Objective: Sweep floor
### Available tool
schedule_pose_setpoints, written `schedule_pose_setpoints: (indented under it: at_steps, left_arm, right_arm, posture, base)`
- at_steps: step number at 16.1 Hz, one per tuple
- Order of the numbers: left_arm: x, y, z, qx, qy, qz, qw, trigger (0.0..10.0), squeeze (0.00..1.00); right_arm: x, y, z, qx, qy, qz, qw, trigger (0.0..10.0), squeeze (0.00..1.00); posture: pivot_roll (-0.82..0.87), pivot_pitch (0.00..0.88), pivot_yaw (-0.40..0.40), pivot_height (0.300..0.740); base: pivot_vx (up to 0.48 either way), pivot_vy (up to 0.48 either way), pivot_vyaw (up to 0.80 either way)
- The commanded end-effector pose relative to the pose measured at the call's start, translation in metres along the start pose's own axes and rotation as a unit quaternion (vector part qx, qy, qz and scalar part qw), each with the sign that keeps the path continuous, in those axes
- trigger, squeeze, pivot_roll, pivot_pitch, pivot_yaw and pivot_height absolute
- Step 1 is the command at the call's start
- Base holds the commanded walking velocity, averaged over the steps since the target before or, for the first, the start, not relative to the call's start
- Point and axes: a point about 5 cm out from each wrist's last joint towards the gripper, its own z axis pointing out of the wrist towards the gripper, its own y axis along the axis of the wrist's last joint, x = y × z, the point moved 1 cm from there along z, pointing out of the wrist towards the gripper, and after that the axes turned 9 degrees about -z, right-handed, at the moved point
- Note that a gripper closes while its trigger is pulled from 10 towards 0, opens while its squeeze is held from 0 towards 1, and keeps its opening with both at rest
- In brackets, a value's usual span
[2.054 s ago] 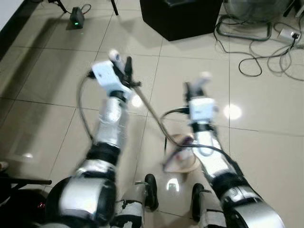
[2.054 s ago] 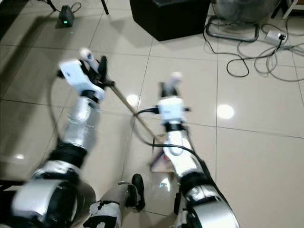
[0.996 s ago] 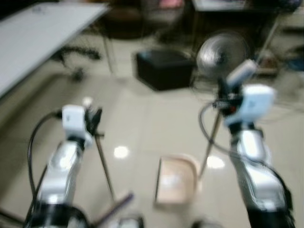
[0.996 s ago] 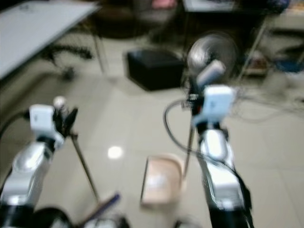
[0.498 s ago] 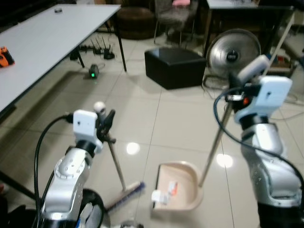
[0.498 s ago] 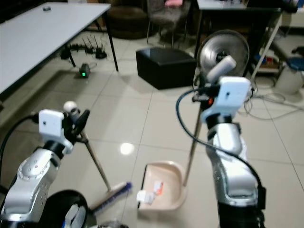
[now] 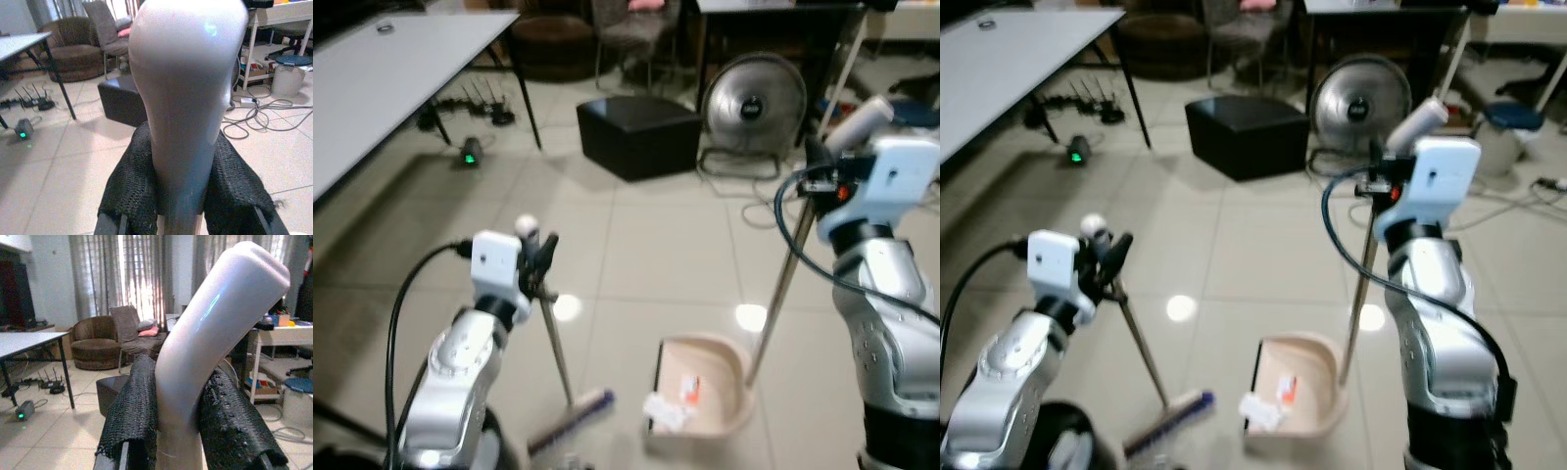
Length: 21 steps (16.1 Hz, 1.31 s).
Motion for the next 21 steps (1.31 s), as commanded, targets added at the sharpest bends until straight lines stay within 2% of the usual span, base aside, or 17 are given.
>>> schedule_pose_setpoints:
  at_steps: [1, 13, 15, 18, 21]
  left_arm:
    - [0.000, 0.007, -0.001, -0.011, 0.001, 0.007, 1.000, 10.0, 0.00]
    - [0.007, 0.007, 0.000, -0.008, 0.012, 0.008, 1.000, 10.0, 0.00]
    - [0.012, 0.002, -0.004, 0.001, 0.021, 0.012, 1.000, 10.0, 0.00]
    - [0.024, -0.011, -0.010, 0.021, 0.042, 0.001, 0.999, 10.0, 0.00]
    - [0.031, -0.018, -0.015, 0.028, 0.049, 0.003, 0.998, 10.0, 0.00]
  right_arm:
    - [-0.002, 0.017, 0.002, -0.030, 0.002, 0.008, 1.000, 10.0, 0.00]
    - [-0.019, 0.027, 0.001, -0.072, -0.034, 0.061, 0.995, 10.0, 0.00]
    - [-0.017, 0.034, 0.004, -0.084, -0.018, 0.072, 0.994, 10.0, 0.00]
    - [-0.013, 0.051, 0.011, -0.108, 0.011, 0.115, 0.987, 10.0, 0.00]
    - [-0.010, 0.065, 0.022, -0.128, 0.012, 0.135, 0.982, 10.0, 0.00]
  posture:
    - [0.00, 0.000, 0.053, 0.740]
    - [0.02, 0.000, 0.061, 0.740]
    - [0.02, 0.000, 0.060, 0.740]
    - [0.03, 0.000, 0.058, 0.740]
    - [0.04, 0.000, 0.054, 0.740]
  base:
    - [0.000, -0.255, 0.00]
    - [0.000, -0.255, 0.00]
    - [0.000, 0.000, 0.00]
    - [0.000, 0.000, 0.00]
    - [0.000, 0.000, 0.00]
